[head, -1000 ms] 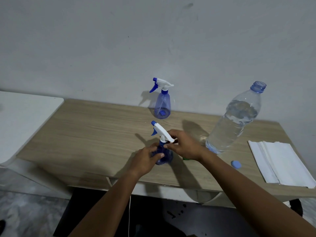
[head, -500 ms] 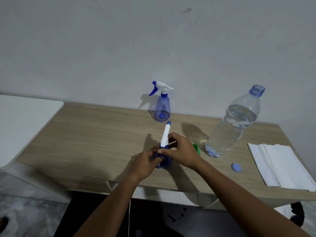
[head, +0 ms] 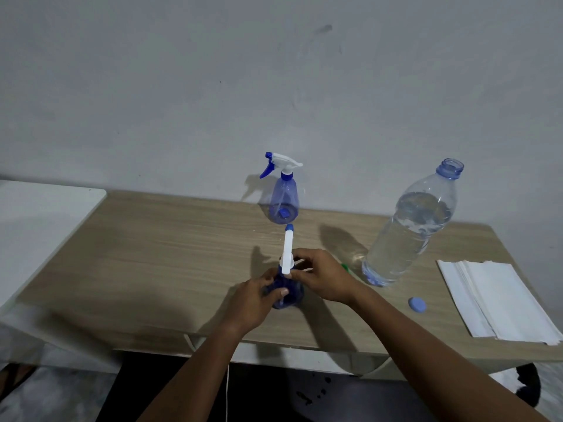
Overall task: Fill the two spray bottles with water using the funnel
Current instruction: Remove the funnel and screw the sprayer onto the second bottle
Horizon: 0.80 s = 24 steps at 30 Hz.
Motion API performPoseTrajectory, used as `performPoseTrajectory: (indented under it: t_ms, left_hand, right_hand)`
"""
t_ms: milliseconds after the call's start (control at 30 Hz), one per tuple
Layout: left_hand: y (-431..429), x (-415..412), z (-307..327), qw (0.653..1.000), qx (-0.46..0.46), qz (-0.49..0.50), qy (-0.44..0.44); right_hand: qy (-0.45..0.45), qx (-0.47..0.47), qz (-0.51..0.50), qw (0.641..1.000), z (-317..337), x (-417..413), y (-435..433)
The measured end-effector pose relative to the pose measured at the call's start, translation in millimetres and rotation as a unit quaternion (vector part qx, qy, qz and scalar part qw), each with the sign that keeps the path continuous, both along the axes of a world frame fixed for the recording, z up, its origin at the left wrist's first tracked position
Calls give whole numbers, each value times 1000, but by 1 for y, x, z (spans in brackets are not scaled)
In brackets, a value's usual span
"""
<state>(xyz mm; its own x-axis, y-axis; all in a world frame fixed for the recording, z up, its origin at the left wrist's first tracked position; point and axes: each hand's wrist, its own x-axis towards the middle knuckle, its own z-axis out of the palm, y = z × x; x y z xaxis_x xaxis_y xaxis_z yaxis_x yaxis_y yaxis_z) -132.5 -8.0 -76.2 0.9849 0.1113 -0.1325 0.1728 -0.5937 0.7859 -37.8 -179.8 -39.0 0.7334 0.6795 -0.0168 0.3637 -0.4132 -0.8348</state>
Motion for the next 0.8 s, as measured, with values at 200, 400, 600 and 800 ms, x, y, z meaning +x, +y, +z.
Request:
performPoseTrajectory:
  t_ms: [200, 400, 600, 800]
  left_hand:
    - [0, 1, -3, 1000, -7, 3, 11]
    - [0, 2, -2, 1000, -6, 9, 15]
    - [1, 2, -3, 1000, -6, 17, 9]
    - [2, 3, -9, 1000, -12, 15, 6]
  right_hand:
    - [-81, -18, -73, 994, -11, -6, 10]
    - [-66, -5, -104, 992, -17, -4, 11]
    - [25, 82, -98, 991, -18, -4, -7]
    - [53, 78, -36, 995, -10, -4, -5]
